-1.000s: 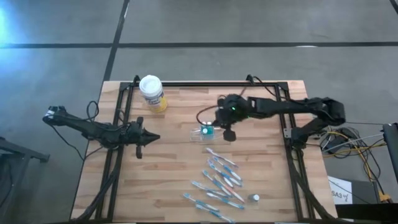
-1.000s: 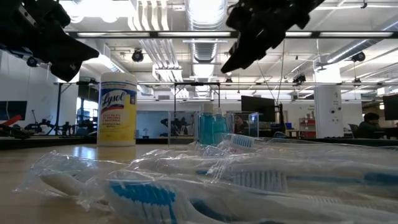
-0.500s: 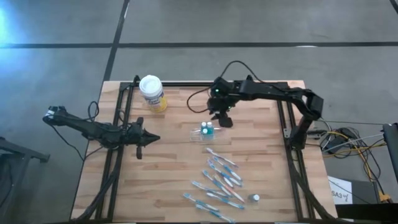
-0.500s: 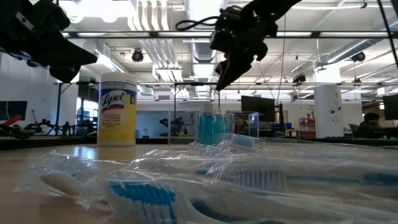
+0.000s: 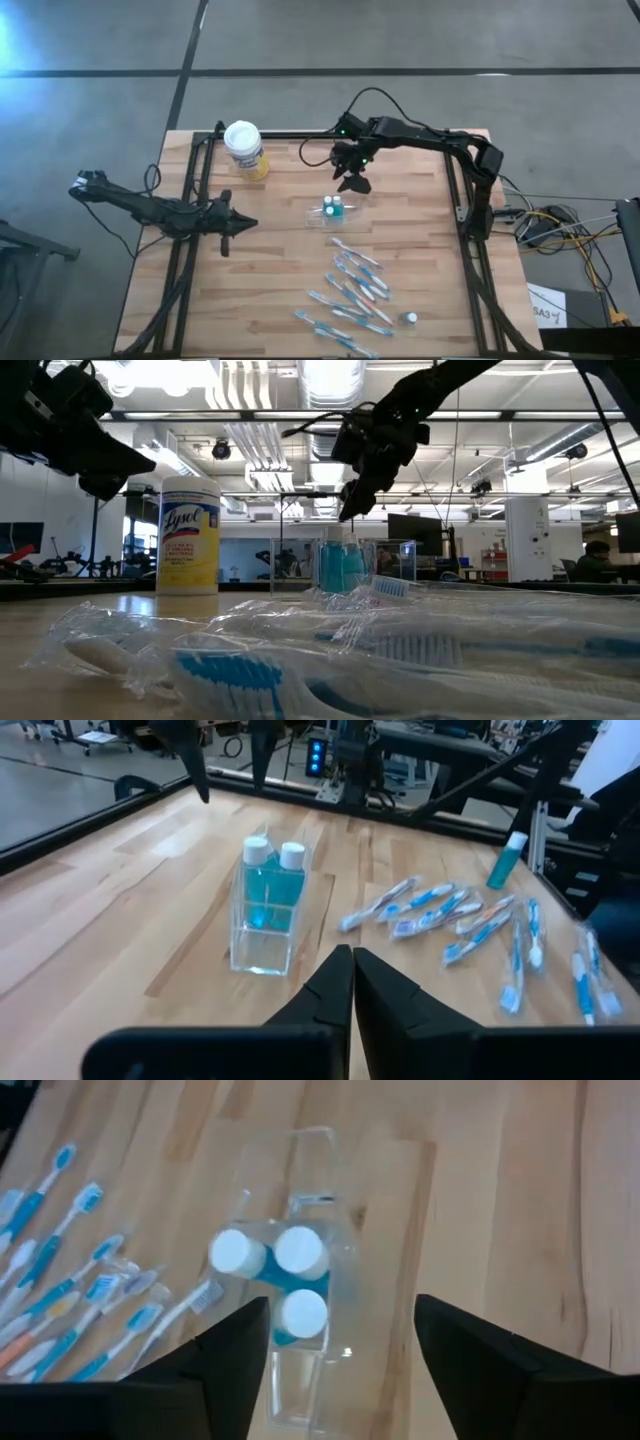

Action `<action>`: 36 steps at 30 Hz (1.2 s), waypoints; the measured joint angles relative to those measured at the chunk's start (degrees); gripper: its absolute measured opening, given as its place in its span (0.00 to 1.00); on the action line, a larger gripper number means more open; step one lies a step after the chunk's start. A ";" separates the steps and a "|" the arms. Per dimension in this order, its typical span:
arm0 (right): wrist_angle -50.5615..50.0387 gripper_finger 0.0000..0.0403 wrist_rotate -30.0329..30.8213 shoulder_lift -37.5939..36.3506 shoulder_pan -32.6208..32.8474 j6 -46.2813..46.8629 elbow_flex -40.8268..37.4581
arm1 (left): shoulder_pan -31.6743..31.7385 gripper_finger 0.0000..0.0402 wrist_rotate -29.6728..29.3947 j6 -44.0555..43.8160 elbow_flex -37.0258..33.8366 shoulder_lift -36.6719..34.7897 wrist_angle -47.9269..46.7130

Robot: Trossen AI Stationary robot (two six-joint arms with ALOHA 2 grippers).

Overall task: Pick & Place toothbrushing station
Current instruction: Adjust the blue mouthwash bottles in the middle compartment of the transparent organizer

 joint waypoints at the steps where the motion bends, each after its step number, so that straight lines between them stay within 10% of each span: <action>1: 0.00 0.62 0.36 0.45 0.39 -0.19 0.00 | -0.01 0.04 -0.02 -0.01 -0.27 -0.04 -0.02; 36: -0.82 0.59 9.57 3.62 8.01 4.02 -0.11 | 0.00 0.03 0.02 -0.09 -0.96 -0.04 1.07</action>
